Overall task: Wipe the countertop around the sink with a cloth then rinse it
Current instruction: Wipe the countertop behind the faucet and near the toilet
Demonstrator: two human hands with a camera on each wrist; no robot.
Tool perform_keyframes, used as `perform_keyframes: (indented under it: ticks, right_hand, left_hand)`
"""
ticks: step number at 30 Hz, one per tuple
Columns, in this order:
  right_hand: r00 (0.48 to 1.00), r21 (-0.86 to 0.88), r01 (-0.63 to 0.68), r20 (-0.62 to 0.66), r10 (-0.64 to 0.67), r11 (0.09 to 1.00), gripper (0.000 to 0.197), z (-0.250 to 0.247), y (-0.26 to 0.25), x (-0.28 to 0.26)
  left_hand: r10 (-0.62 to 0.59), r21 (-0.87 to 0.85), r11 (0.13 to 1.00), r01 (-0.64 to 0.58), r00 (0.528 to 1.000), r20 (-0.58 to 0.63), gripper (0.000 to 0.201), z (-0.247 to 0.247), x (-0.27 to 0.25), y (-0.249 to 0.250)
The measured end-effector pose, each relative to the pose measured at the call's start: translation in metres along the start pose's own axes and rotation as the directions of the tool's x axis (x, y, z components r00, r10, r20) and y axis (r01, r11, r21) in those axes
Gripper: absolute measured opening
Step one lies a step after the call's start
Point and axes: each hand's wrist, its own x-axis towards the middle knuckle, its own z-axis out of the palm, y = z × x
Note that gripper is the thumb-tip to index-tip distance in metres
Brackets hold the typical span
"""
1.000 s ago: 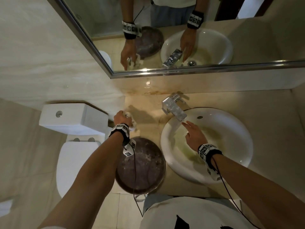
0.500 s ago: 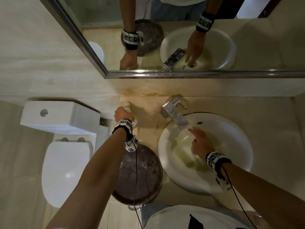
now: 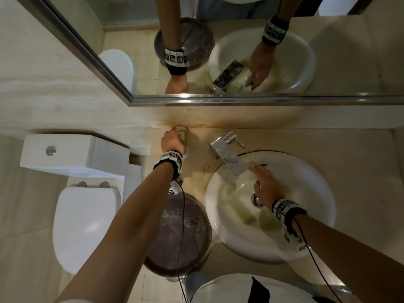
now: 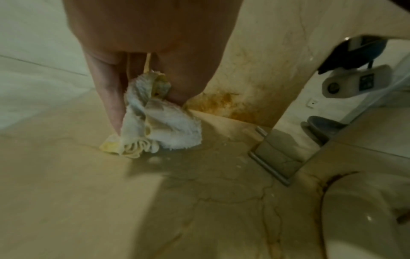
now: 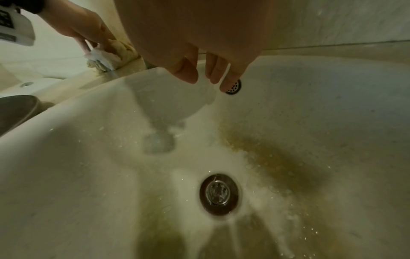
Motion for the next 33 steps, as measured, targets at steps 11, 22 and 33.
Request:
perform_keyframes:
  ticks: [11,22,33]
  right_hand:
    - [0.999,0.029,0.028,-0.027,-0.027,0.999,0.058,0.001,0.012,-0.007]
    - [1.0,0.008,0.016,-0.003,-0.016,1.0,0.059,0.006,0.021,-0.014]
    - [0.999,0.0,0.025,-0.03,-0.025,1.0,0.057,0.004,0.029,-0.016]
  left_hand:
    - [0.094,0.189,0.975,-0.115,0.989,0.115,0.05,0.0,-0.012,0.035]
    - [0.187,0.17,0.962,-0.213,0.969,0.16,0.048,-0.01,-0.027,0.049]
    - [0.345,0.2,0.913,-0.357,0.934,0.095,0.055,-0.016,-0.029,0.032]
